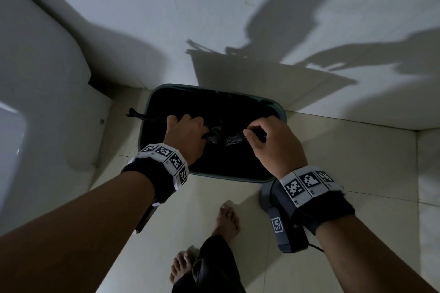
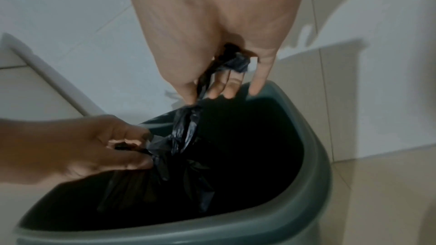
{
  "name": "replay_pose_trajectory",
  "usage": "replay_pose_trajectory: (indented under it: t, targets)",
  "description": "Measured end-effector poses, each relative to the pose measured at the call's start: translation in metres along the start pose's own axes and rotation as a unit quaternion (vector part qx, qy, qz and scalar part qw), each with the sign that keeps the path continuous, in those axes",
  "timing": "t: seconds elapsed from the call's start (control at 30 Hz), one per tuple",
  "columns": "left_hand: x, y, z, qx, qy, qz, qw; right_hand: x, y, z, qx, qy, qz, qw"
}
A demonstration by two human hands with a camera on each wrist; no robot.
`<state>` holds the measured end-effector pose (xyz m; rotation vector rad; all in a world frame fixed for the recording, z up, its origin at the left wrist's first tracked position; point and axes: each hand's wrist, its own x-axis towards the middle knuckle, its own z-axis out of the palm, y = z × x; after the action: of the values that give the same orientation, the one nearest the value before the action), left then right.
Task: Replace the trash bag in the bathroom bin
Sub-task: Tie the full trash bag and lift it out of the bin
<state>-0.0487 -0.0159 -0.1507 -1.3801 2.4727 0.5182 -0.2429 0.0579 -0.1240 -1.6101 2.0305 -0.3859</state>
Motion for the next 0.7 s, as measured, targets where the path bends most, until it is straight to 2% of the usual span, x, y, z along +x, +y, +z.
replay_pose_trajectory:
  t: [0.1, 0.17, 0.23, 0.33, 0.57, 0.7]
  targets:
    - [-0.010, 0.003, -0.017, -0.017, 0.015, 0.010, 1.000, 0.000, -0.004, -0.007, -0.066, 0.047, -0.061, 0.995]
    - [-0.016, 0.008, -0.032, -0.024, 0.024, 0.017, 0.999, -0.002, -0.015, -0.011, -0.032, 0.033, -0.091, 0.995]
    - [-0.023, 0.012, -0.049, -0.032, 0.038, 0.025, 0.998, -0.006, -0.030, -0.016, 0.013, 0.003, -0.099, 0.995]
    - [-0.035, 0.013, -0.073, -0.050, 0.059, 0.037, 0.996, -0.015, -0.045, -0.027, 0.009, -0.020, -0.133, 0.991]
    - [-0.072, 0.010, -0.132, -0.110, 0.124, 0.073, 0.983, -0.021, -0.082, -0.073, -0.033, 0.038, -0.168, 0.984]
    - [-0.102, 0.011, -0.181, -0.107, 0.131, 0.058, 0.984, -0.030, -0.118, -0.114, -0.057, 0.038, -0.199, 0.978]
